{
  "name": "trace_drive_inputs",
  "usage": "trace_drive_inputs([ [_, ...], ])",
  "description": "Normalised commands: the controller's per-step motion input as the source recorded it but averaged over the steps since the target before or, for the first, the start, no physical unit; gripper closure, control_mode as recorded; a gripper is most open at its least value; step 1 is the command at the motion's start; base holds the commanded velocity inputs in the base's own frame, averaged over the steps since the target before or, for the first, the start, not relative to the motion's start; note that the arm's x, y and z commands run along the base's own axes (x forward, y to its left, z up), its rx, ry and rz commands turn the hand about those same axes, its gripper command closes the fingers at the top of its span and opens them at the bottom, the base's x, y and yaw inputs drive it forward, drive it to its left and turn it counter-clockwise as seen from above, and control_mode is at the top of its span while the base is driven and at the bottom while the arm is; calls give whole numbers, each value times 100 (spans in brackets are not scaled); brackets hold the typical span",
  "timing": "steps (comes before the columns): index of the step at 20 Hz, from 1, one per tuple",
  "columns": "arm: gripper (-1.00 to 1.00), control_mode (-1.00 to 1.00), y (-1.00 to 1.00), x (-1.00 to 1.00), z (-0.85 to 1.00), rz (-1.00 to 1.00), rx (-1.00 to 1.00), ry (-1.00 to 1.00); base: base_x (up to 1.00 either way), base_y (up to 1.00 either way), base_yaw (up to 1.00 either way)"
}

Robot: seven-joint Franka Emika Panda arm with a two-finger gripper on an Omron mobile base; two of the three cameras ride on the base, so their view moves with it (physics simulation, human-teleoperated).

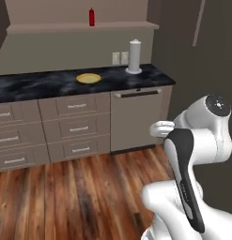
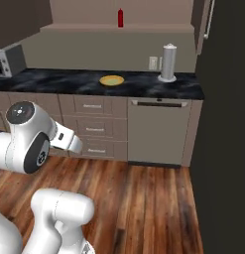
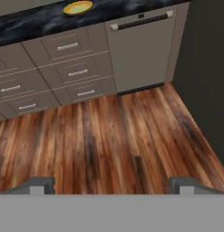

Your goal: Move the hot dog bun to the plate on the dining table and place the condiment next to that plate. Then navigate to the fridge and take the sausage and place it on the plate as well.

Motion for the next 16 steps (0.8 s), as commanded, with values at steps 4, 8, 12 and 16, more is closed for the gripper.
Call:
trace_drive_inputs([
  [4,-100,100,0,0,0,0,0,0,100,3,0],
  [8,-100,100,0,0,0,0,0,0,100,2,0],
  [12,-100,100,0,0,0,0,0,0,100,15,2],
  [16,-100,100,0,0,0,0,0,0,100,18,6],
])
